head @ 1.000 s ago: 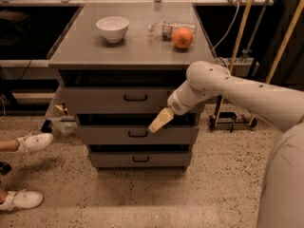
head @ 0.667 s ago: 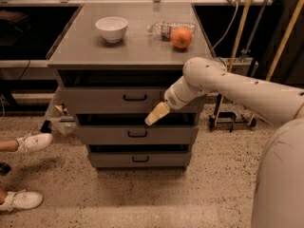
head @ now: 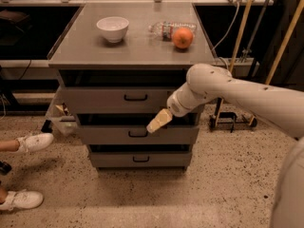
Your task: Close top drawer
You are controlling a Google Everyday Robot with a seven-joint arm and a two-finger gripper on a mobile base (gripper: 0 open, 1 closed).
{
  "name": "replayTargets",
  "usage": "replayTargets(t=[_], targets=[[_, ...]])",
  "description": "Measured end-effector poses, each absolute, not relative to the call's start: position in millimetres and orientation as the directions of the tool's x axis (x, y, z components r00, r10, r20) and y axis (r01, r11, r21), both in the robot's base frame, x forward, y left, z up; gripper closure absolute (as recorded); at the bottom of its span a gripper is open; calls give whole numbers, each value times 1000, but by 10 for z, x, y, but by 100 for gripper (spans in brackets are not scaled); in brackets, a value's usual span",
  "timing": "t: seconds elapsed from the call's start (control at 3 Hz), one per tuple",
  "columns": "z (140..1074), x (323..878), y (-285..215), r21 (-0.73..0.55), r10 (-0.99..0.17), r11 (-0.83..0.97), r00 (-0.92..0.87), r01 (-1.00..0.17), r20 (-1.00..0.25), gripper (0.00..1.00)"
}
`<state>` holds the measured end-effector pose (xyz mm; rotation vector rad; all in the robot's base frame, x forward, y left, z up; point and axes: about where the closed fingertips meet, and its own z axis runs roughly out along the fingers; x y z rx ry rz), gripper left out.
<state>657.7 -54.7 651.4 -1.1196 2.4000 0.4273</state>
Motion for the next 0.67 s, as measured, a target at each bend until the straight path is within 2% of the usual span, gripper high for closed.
replayTargets(t=[0.33, 0.67], targets=[[6868, 6058, -764, 106, -518, 722, -636, -684, -573, 0], [7346, 5494, -827, 148, -334, 824, -679, -547, -654, 0]])
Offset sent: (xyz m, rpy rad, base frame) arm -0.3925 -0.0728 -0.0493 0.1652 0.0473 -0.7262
